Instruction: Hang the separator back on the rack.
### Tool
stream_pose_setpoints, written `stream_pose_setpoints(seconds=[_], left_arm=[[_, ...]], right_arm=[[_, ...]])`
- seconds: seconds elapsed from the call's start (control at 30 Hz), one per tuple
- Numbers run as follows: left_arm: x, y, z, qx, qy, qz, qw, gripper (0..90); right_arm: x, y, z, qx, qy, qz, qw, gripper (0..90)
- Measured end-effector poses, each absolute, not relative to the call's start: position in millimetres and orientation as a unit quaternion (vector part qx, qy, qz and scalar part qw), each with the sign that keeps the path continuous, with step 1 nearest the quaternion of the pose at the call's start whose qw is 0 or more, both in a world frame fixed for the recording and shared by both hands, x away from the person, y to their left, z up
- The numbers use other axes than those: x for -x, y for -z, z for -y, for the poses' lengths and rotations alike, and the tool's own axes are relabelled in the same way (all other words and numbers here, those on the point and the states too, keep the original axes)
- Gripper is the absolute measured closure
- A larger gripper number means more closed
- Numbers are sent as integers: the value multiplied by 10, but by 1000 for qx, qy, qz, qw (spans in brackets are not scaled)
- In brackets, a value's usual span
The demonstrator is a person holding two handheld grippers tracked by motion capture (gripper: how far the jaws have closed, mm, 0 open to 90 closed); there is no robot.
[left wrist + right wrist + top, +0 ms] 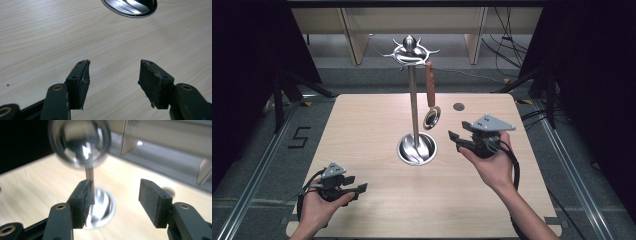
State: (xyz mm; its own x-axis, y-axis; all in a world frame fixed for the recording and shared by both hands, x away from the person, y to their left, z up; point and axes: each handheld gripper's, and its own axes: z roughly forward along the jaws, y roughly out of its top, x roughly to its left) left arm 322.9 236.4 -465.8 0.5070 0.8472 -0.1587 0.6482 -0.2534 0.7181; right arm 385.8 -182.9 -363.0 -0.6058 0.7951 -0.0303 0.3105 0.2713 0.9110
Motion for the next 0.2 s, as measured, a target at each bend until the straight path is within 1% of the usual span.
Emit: stream_pose_setpoints(seconds=[0.03, 0.1, 0.13, 0.17, 0.2], left_arm=[[-3232, 4641, -2390, -796, -127, -467, 365, 411], [-3227, 4653, -2355, -783, -127, -476, 380, 411], [-3232, 4635, -2385, -798, -126, -463, 365, 411], [-3233, 4630, -2390, -801, -127, -461, 360, 411], [-3235, 4653, -2360, -788, -133, -468, 377, 411]], right_arm=[[-3845, 3696, 1868, -369, -476, -758, 248, 445], [-3810, 3876, 1975, -379, -469, -759, 245, 443], [-3786, 3923, 1993, -392, -467, -757, 234, 441], [-3768, 3995, 2029, -401, -464, -757, 226, 439], [-3771, 4039, 2041, -401, -466, -754, 230, 437]])
